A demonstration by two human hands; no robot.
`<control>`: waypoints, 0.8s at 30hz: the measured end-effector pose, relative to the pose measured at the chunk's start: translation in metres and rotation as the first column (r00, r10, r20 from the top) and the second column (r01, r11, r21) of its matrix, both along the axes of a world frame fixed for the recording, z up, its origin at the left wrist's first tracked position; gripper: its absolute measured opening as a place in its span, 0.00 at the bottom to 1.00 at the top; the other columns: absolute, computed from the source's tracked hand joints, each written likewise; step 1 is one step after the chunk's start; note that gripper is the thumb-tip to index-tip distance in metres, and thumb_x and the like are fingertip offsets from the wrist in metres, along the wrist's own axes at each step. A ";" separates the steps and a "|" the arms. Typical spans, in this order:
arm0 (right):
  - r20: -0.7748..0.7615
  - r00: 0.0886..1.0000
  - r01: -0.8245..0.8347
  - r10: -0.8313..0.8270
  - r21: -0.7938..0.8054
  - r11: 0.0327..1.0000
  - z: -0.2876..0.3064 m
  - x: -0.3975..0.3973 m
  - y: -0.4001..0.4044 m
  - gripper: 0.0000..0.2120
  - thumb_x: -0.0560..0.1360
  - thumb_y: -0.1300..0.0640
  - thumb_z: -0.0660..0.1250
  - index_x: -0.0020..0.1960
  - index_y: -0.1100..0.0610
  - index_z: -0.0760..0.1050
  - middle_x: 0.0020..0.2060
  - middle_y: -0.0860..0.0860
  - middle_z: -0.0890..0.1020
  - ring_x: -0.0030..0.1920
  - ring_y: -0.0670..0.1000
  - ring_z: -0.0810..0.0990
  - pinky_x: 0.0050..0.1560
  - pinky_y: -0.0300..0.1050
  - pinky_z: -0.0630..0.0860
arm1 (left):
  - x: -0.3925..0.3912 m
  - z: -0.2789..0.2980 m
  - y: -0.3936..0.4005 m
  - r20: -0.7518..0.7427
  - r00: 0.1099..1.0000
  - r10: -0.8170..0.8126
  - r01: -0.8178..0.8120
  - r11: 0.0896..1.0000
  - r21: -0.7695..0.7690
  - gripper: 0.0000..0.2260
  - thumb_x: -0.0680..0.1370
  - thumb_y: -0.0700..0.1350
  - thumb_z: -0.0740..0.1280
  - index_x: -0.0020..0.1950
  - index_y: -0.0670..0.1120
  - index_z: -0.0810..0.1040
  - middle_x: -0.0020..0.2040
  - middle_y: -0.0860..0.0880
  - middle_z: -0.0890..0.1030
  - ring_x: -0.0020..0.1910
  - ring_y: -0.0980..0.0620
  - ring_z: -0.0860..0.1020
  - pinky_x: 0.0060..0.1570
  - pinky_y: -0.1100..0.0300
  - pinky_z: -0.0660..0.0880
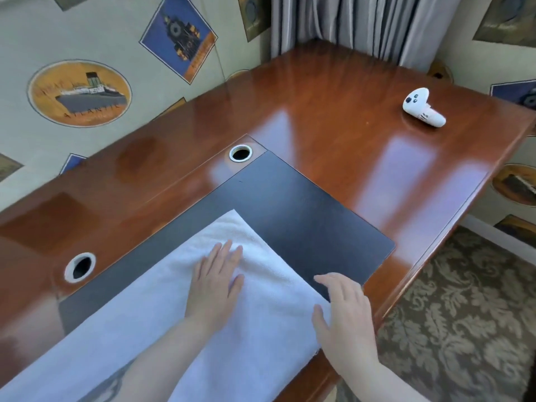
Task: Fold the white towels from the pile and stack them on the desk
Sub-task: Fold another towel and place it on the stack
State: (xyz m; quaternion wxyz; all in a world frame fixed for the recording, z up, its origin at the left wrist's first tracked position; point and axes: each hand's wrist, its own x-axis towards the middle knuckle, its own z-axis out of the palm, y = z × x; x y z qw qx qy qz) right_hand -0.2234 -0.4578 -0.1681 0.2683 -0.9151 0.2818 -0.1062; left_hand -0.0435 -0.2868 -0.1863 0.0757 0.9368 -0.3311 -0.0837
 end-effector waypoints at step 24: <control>-0.325 0.943 -0.119 0.072 -0.127 0.985 -0.041 0.040 0.040 0.32 0.78 0.39 0.53 0.77 0.53 0.62 0.77 0.55 0.63 0.76 0.59 0.60 0.72 0.61 0.56 | 0.110 -0.018 -0.038 -0.029 0.871 -0.491 0.490 0.863 0.125 0.28 0.81 0.63 0.39 0.80 0.57 0.50 0.79 0.60 0.48 0.78 0.56 0.40 0.76 0.52 0.37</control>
